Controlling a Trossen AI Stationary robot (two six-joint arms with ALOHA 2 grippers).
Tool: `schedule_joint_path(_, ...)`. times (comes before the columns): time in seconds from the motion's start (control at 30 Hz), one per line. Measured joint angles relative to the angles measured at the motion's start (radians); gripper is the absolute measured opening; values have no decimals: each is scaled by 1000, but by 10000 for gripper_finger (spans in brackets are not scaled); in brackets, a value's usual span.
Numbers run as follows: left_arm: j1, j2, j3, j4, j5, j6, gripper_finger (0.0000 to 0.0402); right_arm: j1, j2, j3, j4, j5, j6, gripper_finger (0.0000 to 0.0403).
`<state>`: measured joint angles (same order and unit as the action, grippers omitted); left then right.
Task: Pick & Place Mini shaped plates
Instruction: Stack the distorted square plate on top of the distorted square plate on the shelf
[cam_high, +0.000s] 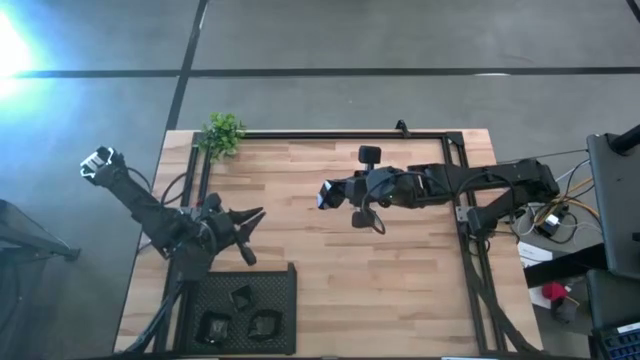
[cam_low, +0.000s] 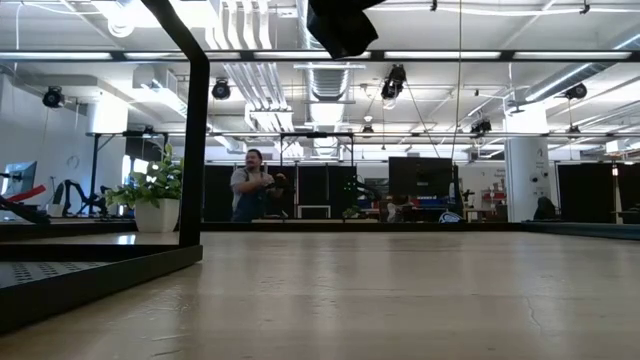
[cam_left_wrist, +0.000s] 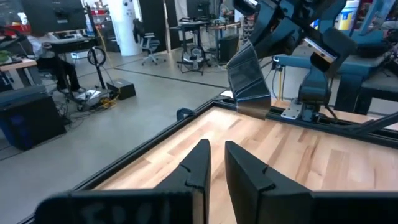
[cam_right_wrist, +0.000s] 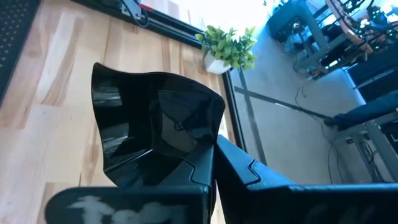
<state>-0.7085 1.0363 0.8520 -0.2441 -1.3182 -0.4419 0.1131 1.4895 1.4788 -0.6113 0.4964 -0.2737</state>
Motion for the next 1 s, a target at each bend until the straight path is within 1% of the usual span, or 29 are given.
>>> schedule_joint_path(0.2,22,0,0,3,0,0,76,0,0,-1,10,0,0,8)
schedule_joint_path(0.3,42,3,0,41,1,15,84,0,0,-9,62,0,-9,8)
schedule_joint_path(0.37,64,12,0,101,8,95,85,-1,0,-23,120,1,-43,8)
schedule_joint_path(0.57,113,73,13,394,176,533,85,-20,1,-56,294,1,-94,8)
schedule_joint_path(0.67,131,118,42,473,182,695,85,-39,1,-71,338,3,-96,8)
schedule_joint_path(0.8,174,182,101,480,176,779,85,-67,1,-85,383,4,-97,8)
schedule_joint_path(1.0,247,268,178,479,161,857,85,-92,1,-90,383,4,-100,8)
